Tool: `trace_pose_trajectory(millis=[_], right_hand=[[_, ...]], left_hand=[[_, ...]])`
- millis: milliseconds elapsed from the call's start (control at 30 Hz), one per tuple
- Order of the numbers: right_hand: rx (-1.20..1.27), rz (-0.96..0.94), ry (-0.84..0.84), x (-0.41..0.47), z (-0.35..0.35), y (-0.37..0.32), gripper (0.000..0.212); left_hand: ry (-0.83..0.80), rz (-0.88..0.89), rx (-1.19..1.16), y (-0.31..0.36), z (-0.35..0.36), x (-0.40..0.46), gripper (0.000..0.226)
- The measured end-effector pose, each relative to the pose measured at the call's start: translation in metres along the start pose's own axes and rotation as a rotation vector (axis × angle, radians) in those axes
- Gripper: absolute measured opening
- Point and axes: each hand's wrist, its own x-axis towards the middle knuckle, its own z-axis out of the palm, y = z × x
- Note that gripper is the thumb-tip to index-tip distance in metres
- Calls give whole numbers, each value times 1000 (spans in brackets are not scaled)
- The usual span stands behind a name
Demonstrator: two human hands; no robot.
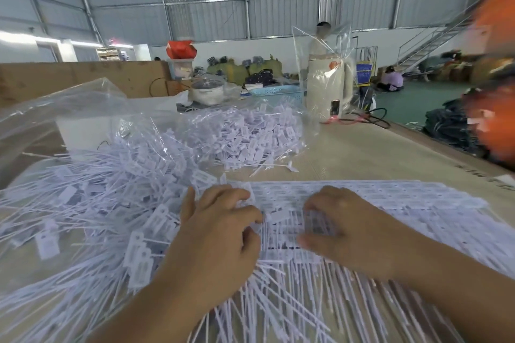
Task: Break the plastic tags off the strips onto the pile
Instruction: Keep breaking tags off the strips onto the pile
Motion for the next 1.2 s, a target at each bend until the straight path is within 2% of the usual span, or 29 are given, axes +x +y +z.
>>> trace_pose_trajectory(millis=[33,100,167,200,267,333,433,533,633,800,900,1000,1200], right_hand=[[-17,-10,30,3,5,-2,62],[-42,-37,30,8,16,-4,72],[-47,-42,-42,10,25,-4,78],[-73,-47,-85,10,27,-4,80],[-130,-64,-141,10,28,0,84],[-126,-60,-142,10,24,5,85],[-105,-62,-31,9,16,12,79],[-56,-76,106,7,11,9,67],[-58,-40,208,8,9,5,59],[-95,28,480,9,-1,3,23],[-55,49,597,7,-10,6,22],[-27,37,620,3,-14,6,23],[-9,1,613,0,-17,0,20]], left_hand=[[-22,-3,14,1,1,0,33],[-71,-6,68,3,2,0,57],[-111,-5,109,4,3,1,80],[-123,-7,114,4,3,1,84],[-139,-8,106,4,1,1,79],[-127,-6,76,3,-1,0,61],[-59,13,-16,1,-3,-2,41],[-2,51,-105,-2,-1,-1,35],[13,97,-111,-4,5,0,37],[3,150,-125,-5,8,1,45],[-33,167,-140,-8,5,2,40],[-50,169,-135,-8,5,3,42],[-37,139,-30,2,9,7,63]])
